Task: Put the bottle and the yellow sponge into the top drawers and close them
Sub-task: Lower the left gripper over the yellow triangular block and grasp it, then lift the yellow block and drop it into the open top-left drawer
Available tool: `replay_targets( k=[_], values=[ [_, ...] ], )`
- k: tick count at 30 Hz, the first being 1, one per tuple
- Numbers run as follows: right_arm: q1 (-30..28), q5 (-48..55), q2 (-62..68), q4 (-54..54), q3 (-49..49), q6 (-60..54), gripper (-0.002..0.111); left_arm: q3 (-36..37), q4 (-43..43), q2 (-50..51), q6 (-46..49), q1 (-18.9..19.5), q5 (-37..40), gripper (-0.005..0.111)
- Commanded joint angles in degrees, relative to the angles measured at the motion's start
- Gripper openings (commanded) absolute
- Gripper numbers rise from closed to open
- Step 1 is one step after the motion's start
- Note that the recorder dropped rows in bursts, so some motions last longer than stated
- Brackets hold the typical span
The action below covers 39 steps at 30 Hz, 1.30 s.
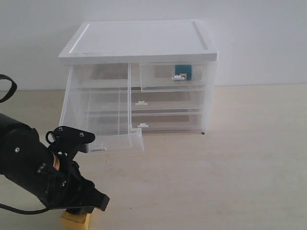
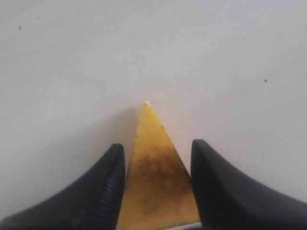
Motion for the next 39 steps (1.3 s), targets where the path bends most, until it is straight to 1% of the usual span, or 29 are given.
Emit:
replay_targets(
  k=[1, 4, 7, 14, 19, 23, 27, 32, 35, 39],
  values=[
    [-0.1, -0.7, -0.1, -0.2, 0.0, 0.0, 0.000, 0.6, -0.2, -4.5, -1.3, -0.1, 5.8, 0.023],
    [-0.1, -0.7, -0.1, -0.2, 0.0, 0.0, 0.000, 0.6, -0.2, -7.9, -1.3, -0.1, 7.9, 0.018],
    [-0.1, -0.7, -0.1, -0.2, 0.0, 0.0, 0.000, 0.6, 0.4, -10.7, -1.3, -0.1, 9.9, 0.004],
    [-0.1, -0.7, -0.1, -0.2, 0.0, 0.0, 0.000, 0.5, 0.9, -17.0, -1.2, -0.1, 13.3, 0.004],
    [-0.1, -0.7, -0.1, -0.2, 0.0, 0.0, 0.000, -0.4, 0.6, -23.3, -1.2, -0.1, 14.1, 0.004],
    [-0.1, -0.7, -0.1, -0.2, 0.0, 0.0, 0.000, -3.3, 0.5, -29.0, -1.2, -0.1, 14.4, 0.004],
    [-0.1, -0.8, -0.1, -0.2, 0.0, 0.0, 0.000, -7.5, 0.5, -33.2, 0.0, -0.1, 13.0, 0.004],
    [-0.1, -0.8, -0.1, -0.2, 0.0, 0.0, 0.000, -11.4, 0.6, -32.6, 1.6, -0.1, 9.3, 0.004],
    [-0.1, -0.8, -0.1, -0.2, 0.0, 0.0, 0.000, -12.9, 1.4, -29.8, 2.7, -0.1, 7.2, 0.004],
    [-0.1, -0.8, -0.1, -0.2, 0.0, 0.0, 0.000, -14.4, 3.8, -24.1, 3.3, -0.1, 2.3, 0.004]
  ],
)
